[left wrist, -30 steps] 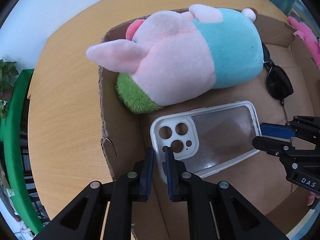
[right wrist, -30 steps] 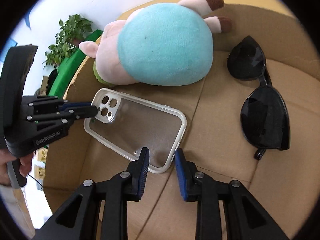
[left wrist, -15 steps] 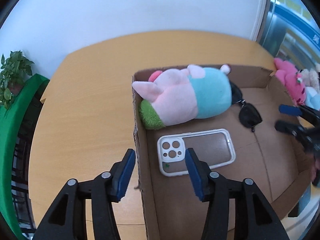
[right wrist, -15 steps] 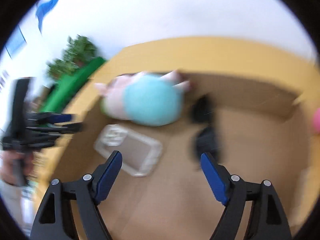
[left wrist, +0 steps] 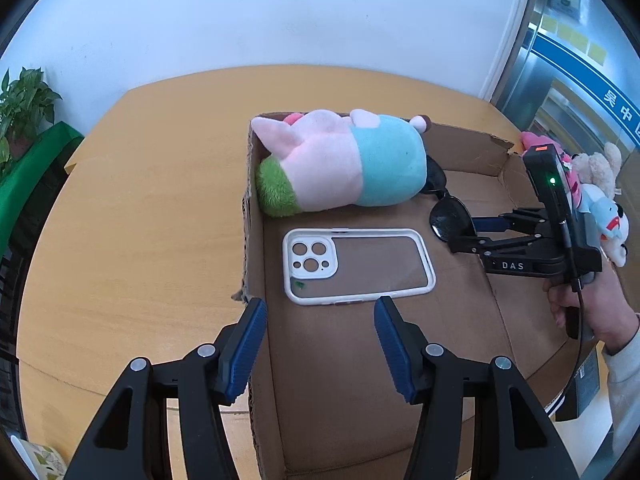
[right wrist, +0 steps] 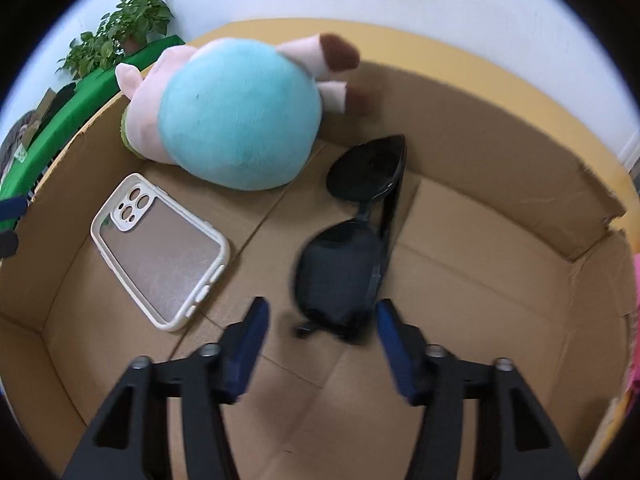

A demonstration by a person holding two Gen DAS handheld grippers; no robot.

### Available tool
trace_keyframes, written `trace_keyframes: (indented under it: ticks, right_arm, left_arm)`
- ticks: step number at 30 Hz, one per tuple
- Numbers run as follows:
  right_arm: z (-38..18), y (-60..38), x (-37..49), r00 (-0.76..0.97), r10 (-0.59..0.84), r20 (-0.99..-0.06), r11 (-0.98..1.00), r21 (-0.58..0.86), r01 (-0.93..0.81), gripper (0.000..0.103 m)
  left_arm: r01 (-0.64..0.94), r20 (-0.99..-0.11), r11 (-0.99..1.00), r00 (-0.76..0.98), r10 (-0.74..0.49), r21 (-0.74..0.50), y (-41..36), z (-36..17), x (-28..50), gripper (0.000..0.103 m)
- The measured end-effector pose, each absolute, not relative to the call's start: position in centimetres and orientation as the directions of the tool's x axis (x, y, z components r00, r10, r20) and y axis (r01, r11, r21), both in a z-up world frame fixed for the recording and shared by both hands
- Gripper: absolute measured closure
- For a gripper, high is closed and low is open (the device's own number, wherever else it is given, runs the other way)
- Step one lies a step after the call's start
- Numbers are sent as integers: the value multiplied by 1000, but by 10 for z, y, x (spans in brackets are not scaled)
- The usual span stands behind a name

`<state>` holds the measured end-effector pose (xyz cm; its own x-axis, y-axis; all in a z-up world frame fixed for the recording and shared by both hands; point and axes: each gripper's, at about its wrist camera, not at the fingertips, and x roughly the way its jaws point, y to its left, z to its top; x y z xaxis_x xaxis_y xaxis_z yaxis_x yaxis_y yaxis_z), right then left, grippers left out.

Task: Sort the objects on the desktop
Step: 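Withdraw the right gripper and move it toward the black product box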

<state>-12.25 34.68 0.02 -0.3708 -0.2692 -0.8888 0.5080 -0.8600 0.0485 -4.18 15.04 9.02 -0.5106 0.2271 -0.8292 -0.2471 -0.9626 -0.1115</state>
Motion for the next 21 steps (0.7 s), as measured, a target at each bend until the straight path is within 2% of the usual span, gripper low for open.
trace_keyframes:
  ticks: [11,16,17,19,21]
  right_arm:
    - [7,358,-118,-367,-286,-885,-905,123,408,50]
    - [49,390,-71,-432,-369,-823,-893,185,410,36]
    - [60,398,-56,-455,-381,-805,-890,185,418,34]
    - [85,420,-12,-517,-402,-755,-883,172,436,23]
    - [101,439,22,-565,-410,-716,-878,141,458,22]
  left_arm:
    - [-237,-804,-959,-534,261,-154,143,98,-29,49]
    - [-273,-737,-950,-608,294,-154,154,118,-2,47]
    - [-283,-723,-948,-623,299,-148,158,121,5,45]
    - [-300,-681,-943,-661,316,-145,166,126,24,31]
    - [-331,-649,-931,-676,349,-156,172,128,40,30]
